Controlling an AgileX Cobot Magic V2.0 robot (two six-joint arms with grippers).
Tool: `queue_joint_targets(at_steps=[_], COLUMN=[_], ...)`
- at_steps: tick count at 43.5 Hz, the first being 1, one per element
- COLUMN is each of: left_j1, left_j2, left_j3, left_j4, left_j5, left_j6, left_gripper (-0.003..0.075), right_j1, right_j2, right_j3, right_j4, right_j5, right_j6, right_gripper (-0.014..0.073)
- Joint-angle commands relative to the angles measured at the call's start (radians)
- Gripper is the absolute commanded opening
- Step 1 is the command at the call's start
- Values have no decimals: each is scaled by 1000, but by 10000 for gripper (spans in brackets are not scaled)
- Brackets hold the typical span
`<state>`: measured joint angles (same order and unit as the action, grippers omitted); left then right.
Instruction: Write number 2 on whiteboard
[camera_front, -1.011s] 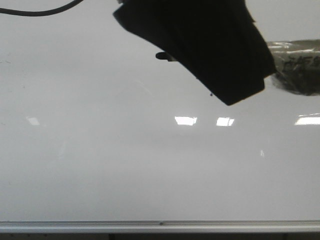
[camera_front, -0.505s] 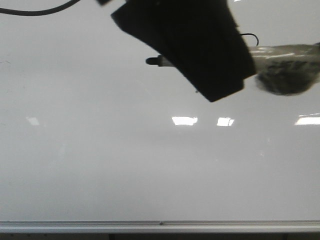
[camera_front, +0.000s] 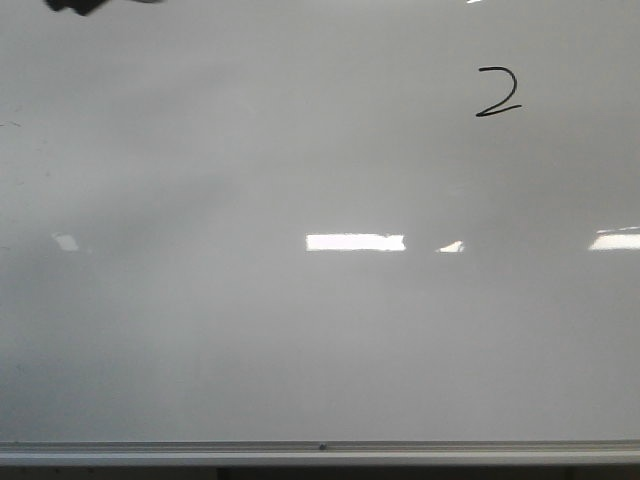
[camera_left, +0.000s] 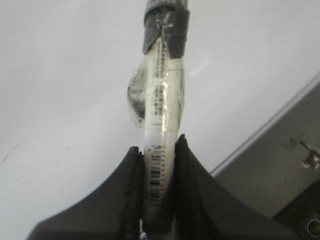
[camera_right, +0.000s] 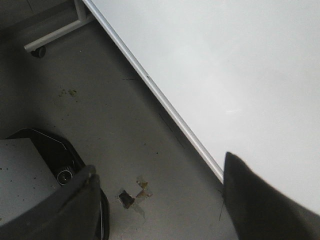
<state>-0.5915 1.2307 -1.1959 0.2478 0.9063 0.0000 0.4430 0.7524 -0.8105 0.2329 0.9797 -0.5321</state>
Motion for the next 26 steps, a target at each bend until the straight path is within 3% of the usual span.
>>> queue_joint_targets(at_steps=[1, 7, 14, 22, 26], left_j1=[116, 294, 434, 482, 482], left_j2=[-94, -189, -217, -149, -97], left_j3=[42, 203, 394, 549, 568], left_j4=[12, -1, -101, -161, -166], left_j5=[-114, -327, -628, -959, -1058], left_j6=[-48, -109, -122, -122, -122], left_gripper=[-20, -20, -20, -20, -20], right_j1=[-8, -8, -8, -8, -8], right_j2=[-7, -7, -7, -7, -7], right_j3=[-25, -25, -25, -25, -25], right_j4=[9, 10, 12, 12, 12], right_j5=[-42, -42, -43, -43, -43], right_j6=[3, 3, 3, 3, 3], right_gripper=[539, 539, 539, 539, 539])
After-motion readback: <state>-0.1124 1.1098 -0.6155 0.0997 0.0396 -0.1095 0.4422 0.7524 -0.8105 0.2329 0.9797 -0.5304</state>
